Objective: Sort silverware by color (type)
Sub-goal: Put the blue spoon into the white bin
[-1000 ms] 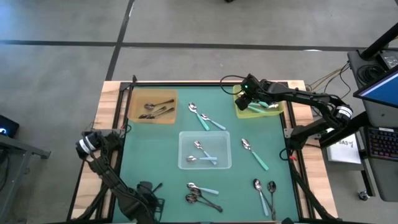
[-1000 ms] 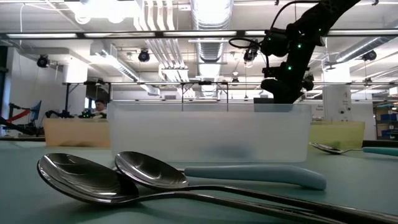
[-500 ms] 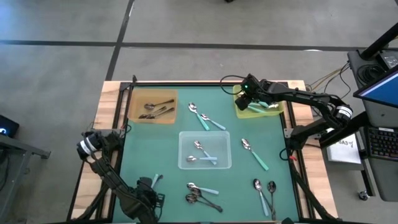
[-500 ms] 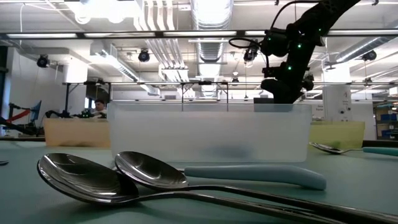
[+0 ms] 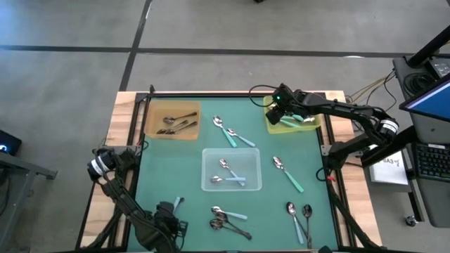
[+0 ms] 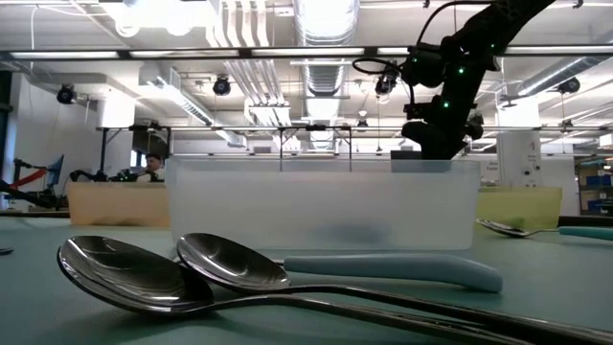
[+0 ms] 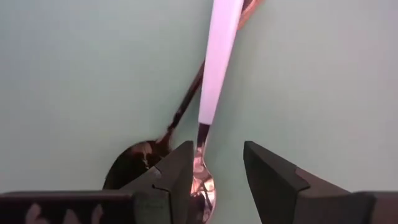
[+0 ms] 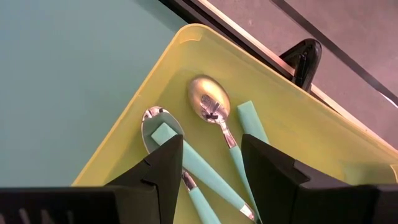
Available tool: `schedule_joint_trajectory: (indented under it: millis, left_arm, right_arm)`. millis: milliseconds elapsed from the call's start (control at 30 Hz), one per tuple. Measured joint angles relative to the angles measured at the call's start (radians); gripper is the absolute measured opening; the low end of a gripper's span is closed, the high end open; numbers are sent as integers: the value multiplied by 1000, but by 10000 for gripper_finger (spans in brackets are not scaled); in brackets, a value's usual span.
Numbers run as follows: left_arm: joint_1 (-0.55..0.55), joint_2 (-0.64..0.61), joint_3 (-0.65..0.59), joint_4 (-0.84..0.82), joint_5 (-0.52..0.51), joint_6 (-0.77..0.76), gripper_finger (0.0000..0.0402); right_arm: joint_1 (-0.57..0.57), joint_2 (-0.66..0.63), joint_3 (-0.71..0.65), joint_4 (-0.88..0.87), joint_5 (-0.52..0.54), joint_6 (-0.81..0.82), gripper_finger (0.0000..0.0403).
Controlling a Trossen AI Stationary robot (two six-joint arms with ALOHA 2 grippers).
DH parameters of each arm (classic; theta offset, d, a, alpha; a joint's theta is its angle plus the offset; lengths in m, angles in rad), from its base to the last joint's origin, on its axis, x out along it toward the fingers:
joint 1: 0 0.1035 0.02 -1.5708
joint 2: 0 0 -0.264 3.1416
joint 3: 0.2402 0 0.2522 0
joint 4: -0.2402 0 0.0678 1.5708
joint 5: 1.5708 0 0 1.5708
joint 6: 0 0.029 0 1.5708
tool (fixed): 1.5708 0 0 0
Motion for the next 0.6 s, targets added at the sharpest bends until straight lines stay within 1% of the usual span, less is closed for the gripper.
schedule_joint_trajectory:
  millis: [467,600]
  left_arm:
    - [0,26,-47,60,10,-3,127]
    - [3,26,-50,68,10,-2,113]
  right_arm:
    - [0,0,0,0,0,0,155]
    - [0,0,0,0,0,0,155]
